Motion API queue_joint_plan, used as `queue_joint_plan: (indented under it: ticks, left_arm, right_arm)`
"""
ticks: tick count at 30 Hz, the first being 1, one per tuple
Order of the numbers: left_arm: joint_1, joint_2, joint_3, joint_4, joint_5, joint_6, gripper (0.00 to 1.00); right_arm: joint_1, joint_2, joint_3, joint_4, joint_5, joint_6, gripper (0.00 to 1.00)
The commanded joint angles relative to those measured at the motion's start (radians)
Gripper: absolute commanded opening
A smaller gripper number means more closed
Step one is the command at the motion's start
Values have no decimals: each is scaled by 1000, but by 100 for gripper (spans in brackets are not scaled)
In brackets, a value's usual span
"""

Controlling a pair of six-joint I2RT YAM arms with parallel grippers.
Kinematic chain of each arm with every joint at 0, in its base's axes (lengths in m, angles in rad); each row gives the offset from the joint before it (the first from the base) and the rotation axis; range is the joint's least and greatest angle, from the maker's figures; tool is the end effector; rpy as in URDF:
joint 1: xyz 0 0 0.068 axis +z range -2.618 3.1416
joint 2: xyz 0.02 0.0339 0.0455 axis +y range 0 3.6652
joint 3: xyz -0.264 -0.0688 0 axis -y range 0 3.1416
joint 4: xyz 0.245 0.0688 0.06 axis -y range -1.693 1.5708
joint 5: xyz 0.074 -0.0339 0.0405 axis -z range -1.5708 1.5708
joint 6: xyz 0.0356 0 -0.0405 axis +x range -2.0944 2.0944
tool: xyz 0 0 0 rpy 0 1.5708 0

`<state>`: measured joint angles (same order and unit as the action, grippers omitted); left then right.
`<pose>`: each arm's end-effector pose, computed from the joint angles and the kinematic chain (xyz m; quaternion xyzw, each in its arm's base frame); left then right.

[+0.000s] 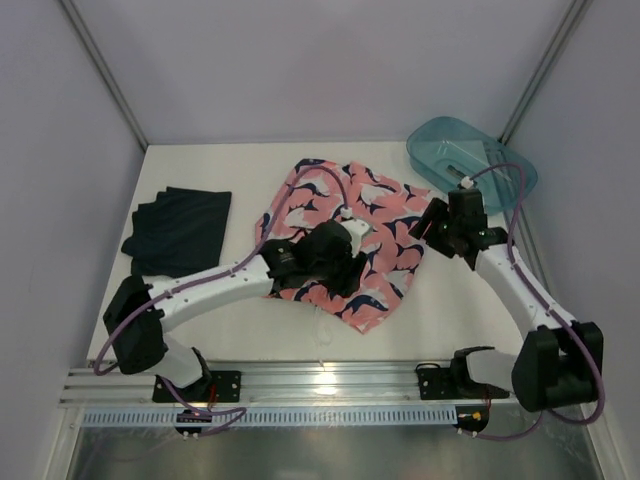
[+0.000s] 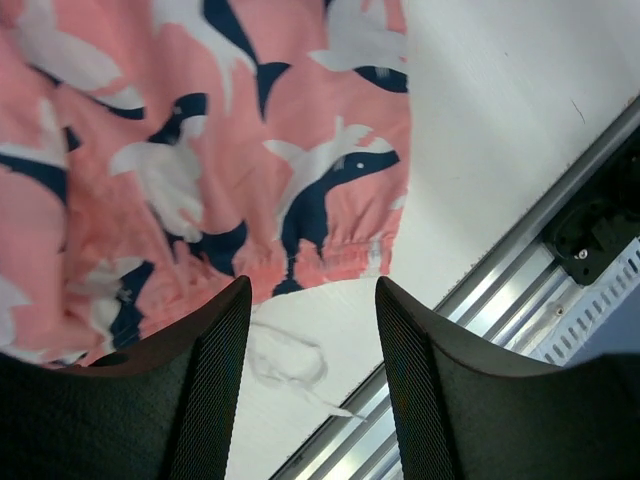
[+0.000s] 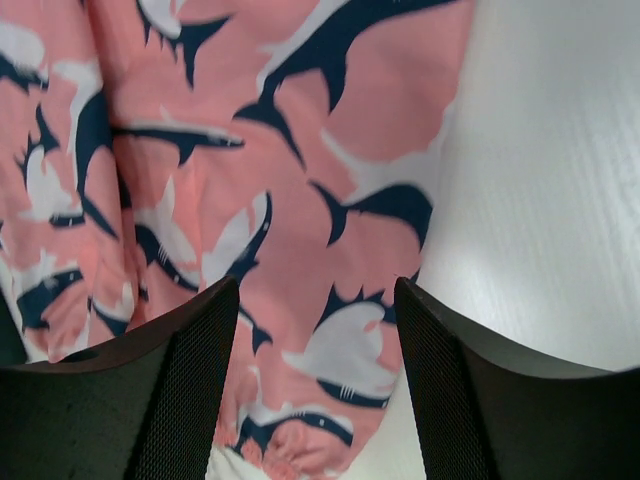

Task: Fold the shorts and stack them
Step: Fold the shorts at the center of the board.

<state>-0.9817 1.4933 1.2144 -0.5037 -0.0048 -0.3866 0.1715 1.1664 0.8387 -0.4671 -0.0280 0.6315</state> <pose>0.1831 -0.2737 0.2897 0.2698 0.8830 -0.2410 0.2990 0.2404 0.0427 0.2559 0.2059 0.9024 0.1598 0.3431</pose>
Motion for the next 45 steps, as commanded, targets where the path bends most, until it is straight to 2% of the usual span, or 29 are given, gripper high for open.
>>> queue_joint_plan:
  ticks: [1,4,8,11,18,26,37,40,42,43,44,45]
  left_arm:
    - [-110,65,-7,135,-75,23,55]
    - [-184,145,36,143,-107,22,57]
    - [-248,203,45,169,-200,25,58]
    - [-255,228,40,188,-210,12,60]
    - [-288,294,39,215,-224,28,61]
    - [-333,344,2,238,-308,-3,62]
    - [-370,397,-30,243,-366,-49,57]
    - [-388,420,-33,238,-385,-78,53]
    - [-400,432,-30,232,-405,-92,44]
    - [-403,432,-30,223,-414,-104,38]
    - [-406,432,-30,220,-426,-112,24]
    - [-407,421,-32,215,-441,-121,19]
  right_arm:
    - [-107,120,103,86,-23,-88,67]
    - [-206,230,167,134,-6,-122,67]
    - [-257,392,270,153,-49,-141,67]
    - [-270,499,353,159,-55,-142,65]
    - [-279,683,420,240,-87,-99,63]
    - [-279,768,476,237,-81,-99,61]
    - [-279,777,425,274,-76,-98,56]
    - [-277,788,427,275,-81,-99,54]
    - [-276,794,424,284,-87,-95,53]
    - [-274,794,424,286,-87,-98,53]
    - [-273,793,419,288,-84,-98,53]
    - [-271,788,416,295,-81,-105,53]
